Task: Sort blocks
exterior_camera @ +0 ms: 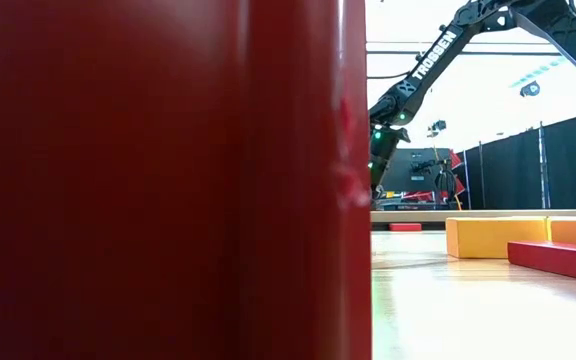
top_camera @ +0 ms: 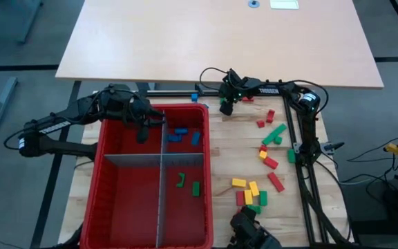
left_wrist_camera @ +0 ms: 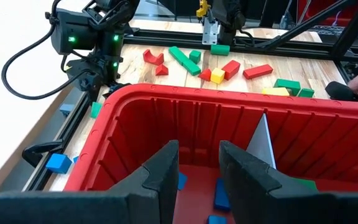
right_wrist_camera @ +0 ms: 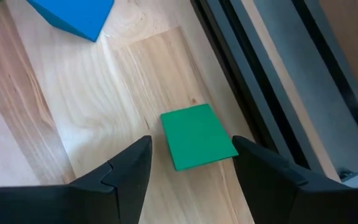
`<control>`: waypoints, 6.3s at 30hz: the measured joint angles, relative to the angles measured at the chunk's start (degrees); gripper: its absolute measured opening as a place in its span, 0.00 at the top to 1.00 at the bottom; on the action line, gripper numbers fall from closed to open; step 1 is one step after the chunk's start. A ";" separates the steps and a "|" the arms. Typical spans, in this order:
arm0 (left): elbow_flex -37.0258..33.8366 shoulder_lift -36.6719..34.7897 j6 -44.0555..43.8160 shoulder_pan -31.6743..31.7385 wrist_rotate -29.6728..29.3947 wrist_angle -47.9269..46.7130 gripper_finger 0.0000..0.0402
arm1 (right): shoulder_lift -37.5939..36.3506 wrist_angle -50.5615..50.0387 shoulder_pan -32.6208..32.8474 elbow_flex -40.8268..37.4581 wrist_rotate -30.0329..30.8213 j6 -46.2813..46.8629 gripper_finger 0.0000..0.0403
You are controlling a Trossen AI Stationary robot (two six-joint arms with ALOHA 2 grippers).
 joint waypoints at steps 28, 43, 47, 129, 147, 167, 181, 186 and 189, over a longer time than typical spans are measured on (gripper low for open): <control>0.00 0.00 -0.54 0.00 0.00 -0.04 0.74 | -0.11 2.74 -0.02 -0.02 0.01 3.26 0.51; 0.00 0.00 -0.52 0.02 0.00 -0.04 0.74 | 2.65 1.62 0.02 0.11 -1.03 4.02 0.57; 0.00 0.00 -0.51 0.01 0.00 -0.06 0.74 | 3.32 2.06 0.20 0.15 -1.06 3.99 0.58; 0.00 0.00 -3.03 -0.07 0.03 -0.46 0.74 | -20.70 9.25 57.46 0.05 -0.66 32.59 0.56; 0.00 0.01 -3.10 -0.07 0.06 -1.94 0.74 | -30.10 -16.81 53.82 0.66 15.73 31.55 0.42; -0.31 0.02 -1.56 -0.07 0.04 -2.48 0.74 | -40.03 -45.28 53.32 -18.99 22.58 61.97 0.47; -3.11 0.02 -1.52 -0.07 0.04 -1.47 0.74 | -47.91 -47.28 39.66 -31.93 21.92 74.53 0.45; -3.58 0.02 -1.52 -0.07 0.04 -1.09 0.74 | -47.73 -47.34 32.19 -31.93 20.79 72.69 0.45; -3.61 0.02 -1.52 -0.07 0.04 -0.96 0.74 | -47.67 -47.76 28.36 -31.95 19.15 71.80 0.45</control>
